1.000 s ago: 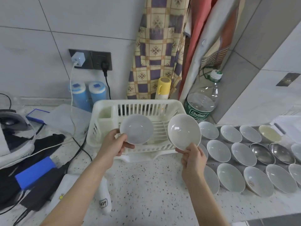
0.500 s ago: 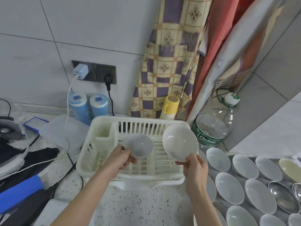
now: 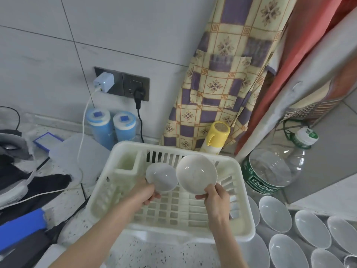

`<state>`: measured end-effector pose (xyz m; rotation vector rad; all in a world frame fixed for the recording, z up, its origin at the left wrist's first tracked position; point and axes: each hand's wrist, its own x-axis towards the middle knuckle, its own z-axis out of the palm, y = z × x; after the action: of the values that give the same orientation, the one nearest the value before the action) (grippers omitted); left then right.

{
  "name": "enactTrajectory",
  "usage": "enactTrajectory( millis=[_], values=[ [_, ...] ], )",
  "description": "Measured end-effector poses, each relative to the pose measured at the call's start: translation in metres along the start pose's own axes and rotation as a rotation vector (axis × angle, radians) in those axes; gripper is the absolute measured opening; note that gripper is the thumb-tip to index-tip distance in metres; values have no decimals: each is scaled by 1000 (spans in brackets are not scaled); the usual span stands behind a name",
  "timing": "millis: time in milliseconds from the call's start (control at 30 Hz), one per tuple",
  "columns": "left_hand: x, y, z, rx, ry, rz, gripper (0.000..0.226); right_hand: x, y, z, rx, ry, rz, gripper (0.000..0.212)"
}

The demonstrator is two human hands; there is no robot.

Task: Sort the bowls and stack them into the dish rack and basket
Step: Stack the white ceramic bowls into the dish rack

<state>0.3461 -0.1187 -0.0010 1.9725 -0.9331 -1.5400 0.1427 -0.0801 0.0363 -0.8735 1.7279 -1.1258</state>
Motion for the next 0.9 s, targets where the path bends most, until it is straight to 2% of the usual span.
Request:
enactTrajectory(
  millis=[267,400,500,733,900],
  values=[
    [12,-9,2,-16,61,-20,33,15,-3,27,-20,-119,112,16],
    [13,-6,3,-56,39,-81,23,18,-6,38,30,-189,195,17],
    [7,-2,4,-166,-15,-121,16,21,-5,47,61,-245,266,21],
    [-1,-4,-5,-641,-115,-309,20,29,-5,67,-55,-299,274,20],
    [-10,-5,-13,-613,-142,-299,35,31,-2,78,-143,-343,235,15]
  ],
)
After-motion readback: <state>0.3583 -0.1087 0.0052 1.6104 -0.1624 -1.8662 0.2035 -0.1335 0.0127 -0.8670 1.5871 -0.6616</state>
